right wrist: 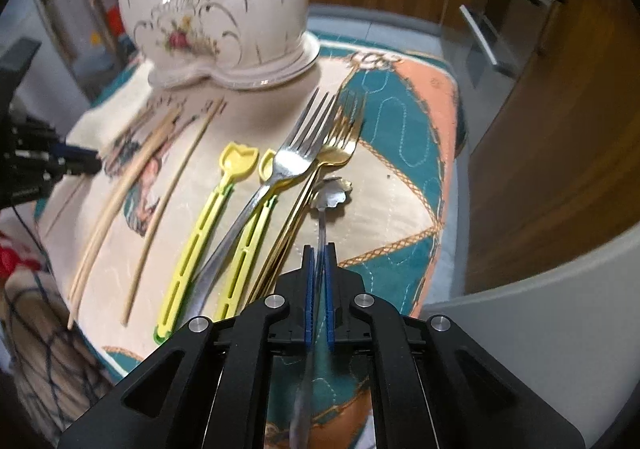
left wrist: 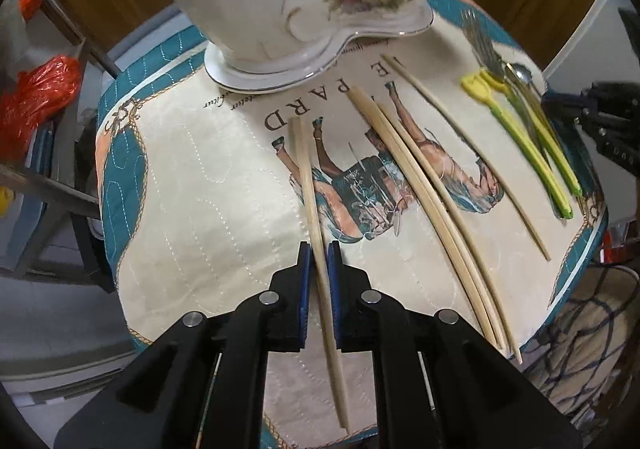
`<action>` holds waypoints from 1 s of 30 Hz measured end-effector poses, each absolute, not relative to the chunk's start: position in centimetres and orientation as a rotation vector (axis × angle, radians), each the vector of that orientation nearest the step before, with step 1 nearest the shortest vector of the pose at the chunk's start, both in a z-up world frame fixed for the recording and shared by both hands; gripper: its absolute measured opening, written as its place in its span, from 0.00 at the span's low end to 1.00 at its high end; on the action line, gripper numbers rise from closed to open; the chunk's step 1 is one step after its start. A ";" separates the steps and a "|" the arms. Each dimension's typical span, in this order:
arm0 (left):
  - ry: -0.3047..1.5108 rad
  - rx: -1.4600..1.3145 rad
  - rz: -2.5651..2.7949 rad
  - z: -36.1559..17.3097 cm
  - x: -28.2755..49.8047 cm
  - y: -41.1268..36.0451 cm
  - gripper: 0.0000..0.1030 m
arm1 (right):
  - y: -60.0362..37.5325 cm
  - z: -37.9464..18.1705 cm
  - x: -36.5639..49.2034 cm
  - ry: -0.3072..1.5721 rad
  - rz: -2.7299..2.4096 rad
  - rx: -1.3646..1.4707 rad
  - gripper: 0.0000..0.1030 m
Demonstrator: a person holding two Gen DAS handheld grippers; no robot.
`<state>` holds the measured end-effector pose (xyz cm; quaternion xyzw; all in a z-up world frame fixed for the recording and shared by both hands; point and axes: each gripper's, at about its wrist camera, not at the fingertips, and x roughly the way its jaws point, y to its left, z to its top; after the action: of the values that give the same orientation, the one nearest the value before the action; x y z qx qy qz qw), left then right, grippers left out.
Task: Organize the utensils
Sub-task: 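Lift the chopstick with the left tool while the right tool lifts the spoon toward the pot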
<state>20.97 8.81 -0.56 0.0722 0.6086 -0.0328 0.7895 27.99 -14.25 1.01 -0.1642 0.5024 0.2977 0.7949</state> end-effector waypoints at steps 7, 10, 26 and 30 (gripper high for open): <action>1.323 0.189 -0.064 -0.6 21.4 8.3 0.07 | -13.2 1.1 28.3 1.116 0.605 -0.400 0.04; 1.311 0.147 -0.073 -0.5 21.1 8.7 0.06 | -14.1 1.3 28.8 1.112 0.598 -0.334 0.04; 0.768 -0.182 -0.156 5.6 16.2 11.0 0.05 | -17.5 6.2 27.9 0.857 0.647 -0.075 0.04; 0.606 -0.209 -0.127 7.2 15.7 10.4 0.05 | -17.0 7.6 27.3 0.751 0.678 0.014 0.04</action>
<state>15.68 10.37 7.17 -0.1025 0.2977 -0.0622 0.9471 27.34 -16.99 7.62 0.0065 0.3595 0.3246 0.8748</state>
